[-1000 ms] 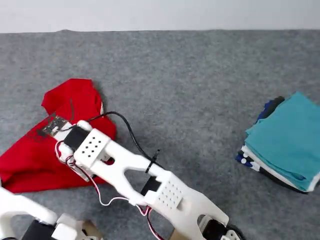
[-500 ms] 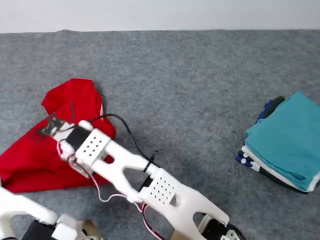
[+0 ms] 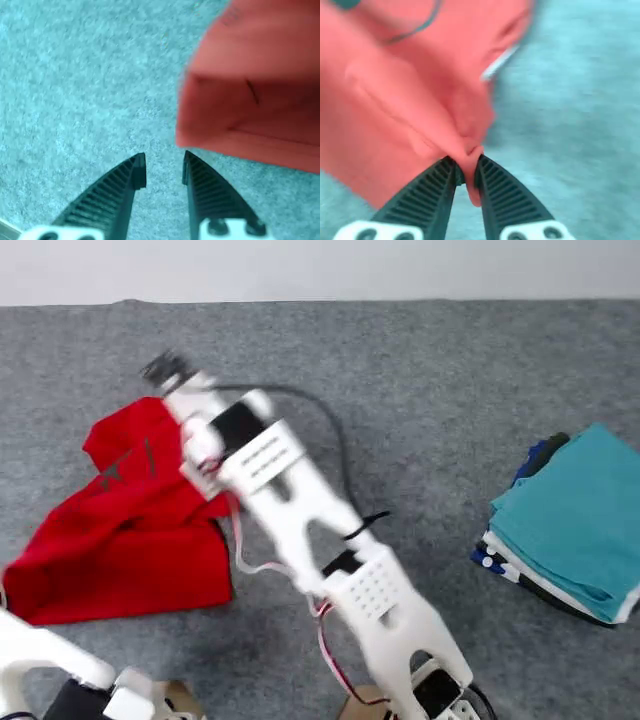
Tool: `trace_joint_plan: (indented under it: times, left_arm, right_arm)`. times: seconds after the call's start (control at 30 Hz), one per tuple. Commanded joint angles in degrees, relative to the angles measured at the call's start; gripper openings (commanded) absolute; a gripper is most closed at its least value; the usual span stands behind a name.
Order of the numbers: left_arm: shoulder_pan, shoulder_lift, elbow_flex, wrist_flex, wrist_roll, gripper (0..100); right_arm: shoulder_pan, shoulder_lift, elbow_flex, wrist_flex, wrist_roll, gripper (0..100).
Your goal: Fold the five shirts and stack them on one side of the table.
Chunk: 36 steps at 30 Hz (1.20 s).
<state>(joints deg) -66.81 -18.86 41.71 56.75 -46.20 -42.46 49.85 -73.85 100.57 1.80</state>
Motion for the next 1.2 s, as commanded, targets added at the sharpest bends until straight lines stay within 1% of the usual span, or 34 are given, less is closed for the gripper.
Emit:
trace_joint_plan:
  times: [0.0,0.13,0.27,0.33,0.4,0.5,0.57,0.67,0.77,0.9,1.17]
  left_arm:
    - [4.04,-1.93,-0.84,-0.09,-0.53,13]
    - [9.67,-1.85,-2.77,3.25,-0.44,13]
    - [13.89,-1.32,-4.18,3.69,3.08,13]
    - [16.53,-1.32,-3.91,4.75,3.08,14]
    - [19.78,-1.32,-3.47,8.18,2.99,14]
    - [25.23,-1.32,-3.47,14.68,2.81,18]
    - [28.22,-1.32,-3.38,18.29,2.73,19]
    - [31.03,-1.32,-2.24,22.15,-0.26,19]
    - [30.68,-1.32,0.40,21.71,-2.29,19]
    - [27.60,-1.32,3.47,19.78,-5.89,19]
    - [22.51,-1.23,8.31,8.79,-6.51,19]
  right_arm:
    - [7.25,-5.41,-3.52,2.24,1.76,1.0]
    - [12.26,-5.41,-3.43,2.24,1.85,1.0]
    - [14.37,-5.41,-3.43,2.33,1.67,1.0]
    - [14.46,-5.41,-3.34,2.33,1.67,1.0]
    - [14.37,-5.32,-3.34,2.33,1.67,1.0]
    - [14.29,-5.32,-3.34,2.33,1.85,1.0]
    - [14.46,-5.32,-2.81,2.33,1.85,1.0]
    - [14.64,-5.67,0.18,2.33,1.93,1.0]
    - [14.81,-5.85,1.85,2.33,1.93,1.0]
    - [15.25,-5.85,2.02,2.33,1.93,1.0]
    - [15.25,-5.85,2.11,2.33,1.93,1.0]
